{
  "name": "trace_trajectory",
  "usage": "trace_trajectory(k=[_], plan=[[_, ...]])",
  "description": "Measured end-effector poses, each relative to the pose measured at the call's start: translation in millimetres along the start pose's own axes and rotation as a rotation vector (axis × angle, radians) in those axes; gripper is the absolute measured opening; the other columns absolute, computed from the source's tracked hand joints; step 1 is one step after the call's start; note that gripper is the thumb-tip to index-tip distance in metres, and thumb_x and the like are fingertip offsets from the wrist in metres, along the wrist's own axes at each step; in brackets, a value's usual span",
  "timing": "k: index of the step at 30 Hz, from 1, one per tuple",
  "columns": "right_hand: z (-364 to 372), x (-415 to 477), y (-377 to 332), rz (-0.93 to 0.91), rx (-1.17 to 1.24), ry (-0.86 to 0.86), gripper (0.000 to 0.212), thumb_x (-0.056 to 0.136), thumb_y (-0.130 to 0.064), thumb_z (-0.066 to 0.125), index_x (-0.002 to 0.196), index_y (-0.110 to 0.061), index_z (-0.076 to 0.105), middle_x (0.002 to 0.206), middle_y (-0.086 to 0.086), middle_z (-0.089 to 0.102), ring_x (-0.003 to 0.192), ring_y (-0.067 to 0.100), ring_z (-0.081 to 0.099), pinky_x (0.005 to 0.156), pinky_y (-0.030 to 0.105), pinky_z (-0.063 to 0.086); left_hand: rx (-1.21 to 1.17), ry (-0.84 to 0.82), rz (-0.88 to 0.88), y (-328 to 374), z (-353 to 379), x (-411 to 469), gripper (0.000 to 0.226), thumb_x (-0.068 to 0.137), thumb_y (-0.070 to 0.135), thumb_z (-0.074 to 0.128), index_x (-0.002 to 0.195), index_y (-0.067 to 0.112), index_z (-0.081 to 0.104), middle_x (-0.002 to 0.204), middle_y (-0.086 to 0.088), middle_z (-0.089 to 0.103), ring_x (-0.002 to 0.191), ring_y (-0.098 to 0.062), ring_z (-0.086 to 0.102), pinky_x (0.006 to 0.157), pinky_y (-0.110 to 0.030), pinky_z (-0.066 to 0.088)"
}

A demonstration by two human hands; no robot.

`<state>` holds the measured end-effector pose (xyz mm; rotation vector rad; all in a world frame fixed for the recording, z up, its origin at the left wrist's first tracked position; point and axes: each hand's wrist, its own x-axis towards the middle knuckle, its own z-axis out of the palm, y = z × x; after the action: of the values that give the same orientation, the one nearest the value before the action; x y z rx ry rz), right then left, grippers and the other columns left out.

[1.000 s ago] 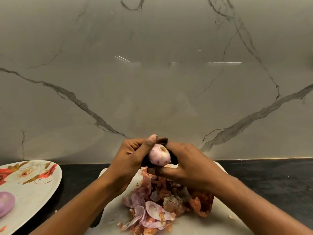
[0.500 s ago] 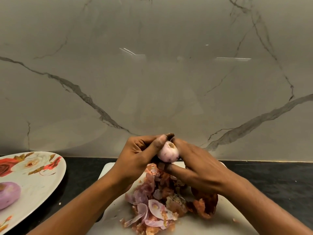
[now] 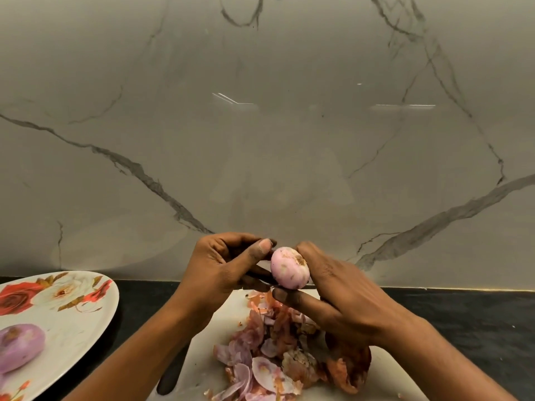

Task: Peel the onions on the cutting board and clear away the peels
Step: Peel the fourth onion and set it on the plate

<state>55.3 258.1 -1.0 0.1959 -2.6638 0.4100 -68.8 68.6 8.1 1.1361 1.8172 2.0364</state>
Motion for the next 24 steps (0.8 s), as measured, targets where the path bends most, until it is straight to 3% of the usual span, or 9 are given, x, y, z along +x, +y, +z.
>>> trace_trajectory(k=[4,7,11,17,21,24], plan=[[-1,0,5,-0.049,-0.109,-0.006,0.036,0.102,-0.067,0.045,0.123,-0.038,0.041,0.104,-0.017,0.046,0.083,0.009,0.052,0.069,0.029,0.048,0.111,-0.18,-0.045,-1,10,-7,0.034,0.088,0.034,0.071,0.117,0.016,0.077,0.103,-0.003,0.082,0.094,-0.025,0.08,0.075,-0.033,0.065],[0,-2,6,-0.055,-0.158,-0.004,0.036,0.102,-0.067,0.041,0.121,-0.037,0.039,0.104,-0.017,0.043,0.082,0.009,0.047,0.068,0.024,0.042,0.112,-0.115,-0.015,-8,20,-14,0.031,0.092,0.03,0.069,0.118,0.015,0.078,0.103,-0.004,0.082,0.093,-0.025,0.08,0.074,-0.035,0.066],[3,1,1,-0.067,-0.203,-0.015,0.037,0.101,-0.067,0.043,0.12,-0.036,0.037,0.103,-0.015,0.042,0.082,0.009,0.039,0.065,0.019,0.033,0.007,0.025,-0.094,-12,16,-12,0.035,0.099,0.028,0.06,0.099,-0.001,0.08,0.091,-0.017,0.08,0.082,-0.035,0.08,0.064,-0.045,0.067],[3,2,1,-0.049,-0.162,-0.035,0.042,0.097,-0.075,0.034,0.122,-0.041,0.035,0.103,-0.019,0.04,0.085,-0.002,0.045,0.066,0.013,0.032,0.025,0.06,-0.108,-13,11,-11,0.031,0.09,0.031,0.066,0.098,0.006,0.081,0.087,-0.011,0.081,0.078,-0.028,0.08,0.06,-0.033,0.065],[1,2,4,-0.019,-0.175,-0.012,0.041,0.096,-0.075,0.034,0.121,-0.041,0.034,0.101,-0.02,0.037,0.086,-0.006,0.046,0.063,0.014,0.034,-0.045,0.012,-0.119,-11,7,-10,0.035,0.088,0.036,0.069,0.105,0.007,0.08,0.097,-0.012,0.082,0.087,-0.031,0.08,0.07,-0.038,0.067],[2,1,6,0.002,-0.162,-0.01,0.038,0.099,-0.069,0.043,0.122,-0.041,0.032,0.103,-0.019,0.043,0.08,-0.001,0.05,0.064,0.018,0.037,0.016,-0.072,-0.06,-14,9,-13,0.041,0.079,0.029,0.081,0.116,0.013,0.078,0.107,-0.004,0.082,0.099,-0.024,0.079,0.082,-0.038,0.066]])
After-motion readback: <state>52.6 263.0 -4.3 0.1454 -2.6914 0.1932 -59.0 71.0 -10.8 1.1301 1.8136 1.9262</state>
